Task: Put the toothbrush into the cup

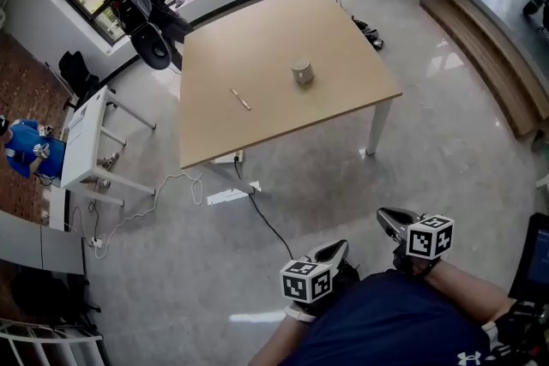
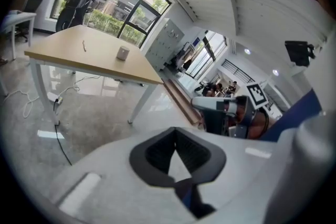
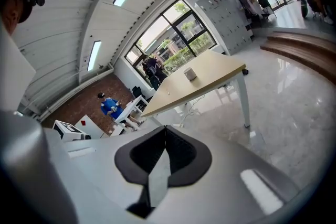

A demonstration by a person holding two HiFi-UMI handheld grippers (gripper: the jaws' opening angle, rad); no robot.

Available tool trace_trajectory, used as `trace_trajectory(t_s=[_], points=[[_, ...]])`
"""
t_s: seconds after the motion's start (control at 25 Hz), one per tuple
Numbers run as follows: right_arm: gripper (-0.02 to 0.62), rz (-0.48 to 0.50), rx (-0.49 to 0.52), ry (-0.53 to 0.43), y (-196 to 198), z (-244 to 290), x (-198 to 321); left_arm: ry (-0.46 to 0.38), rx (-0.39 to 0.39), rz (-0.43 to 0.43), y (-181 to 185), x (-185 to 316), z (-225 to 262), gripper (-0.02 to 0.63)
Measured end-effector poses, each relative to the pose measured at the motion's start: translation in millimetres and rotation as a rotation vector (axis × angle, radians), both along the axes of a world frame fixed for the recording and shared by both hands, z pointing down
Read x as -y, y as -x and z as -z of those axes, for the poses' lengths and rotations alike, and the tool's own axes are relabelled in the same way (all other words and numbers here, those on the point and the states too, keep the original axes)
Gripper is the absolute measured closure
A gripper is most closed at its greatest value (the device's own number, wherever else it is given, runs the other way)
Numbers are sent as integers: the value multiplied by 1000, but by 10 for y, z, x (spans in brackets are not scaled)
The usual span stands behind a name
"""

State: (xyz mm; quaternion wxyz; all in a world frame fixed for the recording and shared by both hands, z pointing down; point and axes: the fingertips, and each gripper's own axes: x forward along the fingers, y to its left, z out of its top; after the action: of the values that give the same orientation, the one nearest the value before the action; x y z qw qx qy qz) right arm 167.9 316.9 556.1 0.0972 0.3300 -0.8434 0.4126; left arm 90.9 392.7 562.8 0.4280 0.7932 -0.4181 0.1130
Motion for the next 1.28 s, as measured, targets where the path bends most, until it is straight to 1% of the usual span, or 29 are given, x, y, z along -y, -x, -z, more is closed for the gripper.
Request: trace_trajectory(t_s=[0.16, 0.36, 0.6, 0.72, 0.92, 1.0, 1.08, 1.16, 1.28], points=[[584, 28, -44, -10, 280, -19, 54, 9, -38, 22, 291, 89, -76, 601], [584, 58, -80, -19, 594, 47, 119, 9, -59, 75, 680, 167, -59, 601], [584, 133, -95, -13, 917, 10, 148, 17, -85, 147, 916, 154, -97, 601], [584, 176, -84, -2, 1115, -13, 201, 23, -81, 200, 1071, 133, -120, 601], [584, 280, -63, -18, 1463, -11, 350, 18, -59, 313, 1377, 204, -126, 601], [584, 316, -56, -27, 1550, -10, 459, 12, -53, 353, 1448, 305, -121, 601], [584, 343, -47, -33, 1620, 3, 605, 10, -46, 376, 1480, 445, -105, 601], [584, 351, -36, -27, 1639, 5, 783, 14, -41, 378, 1458, 606, -103, 601], [584, 332, -19, -4, 1582, -26, 1118, 28, -32, 372, 1393, 883, -137, 601]])
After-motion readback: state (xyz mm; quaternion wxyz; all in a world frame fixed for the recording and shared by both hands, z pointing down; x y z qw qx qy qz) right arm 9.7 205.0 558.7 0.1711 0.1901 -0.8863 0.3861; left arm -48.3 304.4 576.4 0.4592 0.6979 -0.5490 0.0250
